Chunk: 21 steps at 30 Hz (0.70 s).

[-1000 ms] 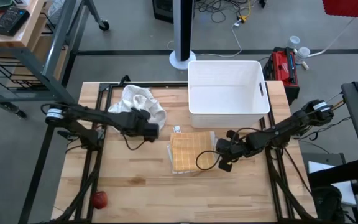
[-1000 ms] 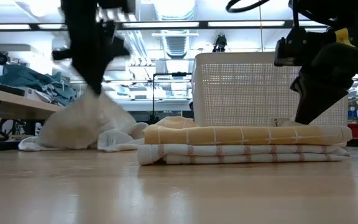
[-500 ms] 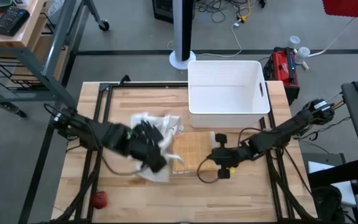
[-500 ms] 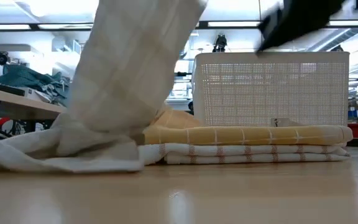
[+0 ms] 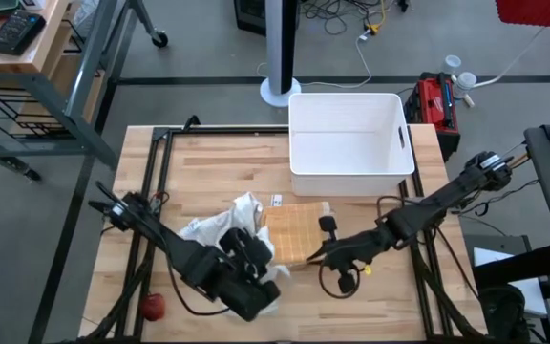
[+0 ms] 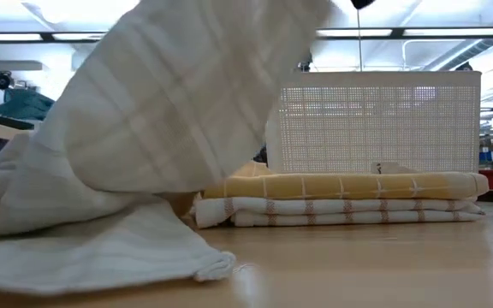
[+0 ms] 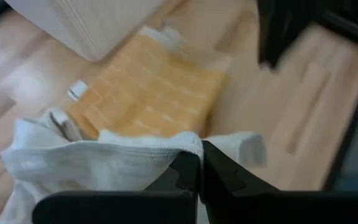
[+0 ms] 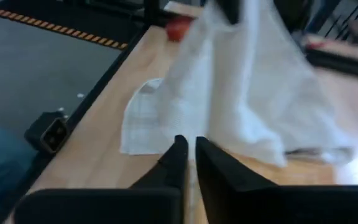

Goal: Fold towel
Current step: Fold the white checkered towel

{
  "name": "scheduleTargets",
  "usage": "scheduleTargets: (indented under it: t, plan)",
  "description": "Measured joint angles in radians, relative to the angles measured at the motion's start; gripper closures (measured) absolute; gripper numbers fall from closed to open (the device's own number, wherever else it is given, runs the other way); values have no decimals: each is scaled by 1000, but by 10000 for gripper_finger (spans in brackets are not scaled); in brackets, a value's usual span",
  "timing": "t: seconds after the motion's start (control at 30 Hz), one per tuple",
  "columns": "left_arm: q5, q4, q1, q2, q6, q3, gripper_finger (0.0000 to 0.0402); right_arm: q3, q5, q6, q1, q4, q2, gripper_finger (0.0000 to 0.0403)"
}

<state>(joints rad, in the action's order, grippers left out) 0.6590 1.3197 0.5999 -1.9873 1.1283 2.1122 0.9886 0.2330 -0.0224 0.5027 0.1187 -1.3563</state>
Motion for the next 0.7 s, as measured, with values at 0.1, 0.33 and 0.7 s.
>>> scheduleTargets:
  t: [0.1, 0.33, 0.7]
  plan:
    - [62, -9, -1, -25, 7, 4, 401, 4, 4, -60, 12, 1, -21, 343]
    - [114, -52, -13, -43, -1, -11, 401, 7, 162, -89, 16, -7, -99, 250]
    - [127, -138, -13, -47, -78, -12, 401, 7, 128, 52, -26, -270, -245, 236]
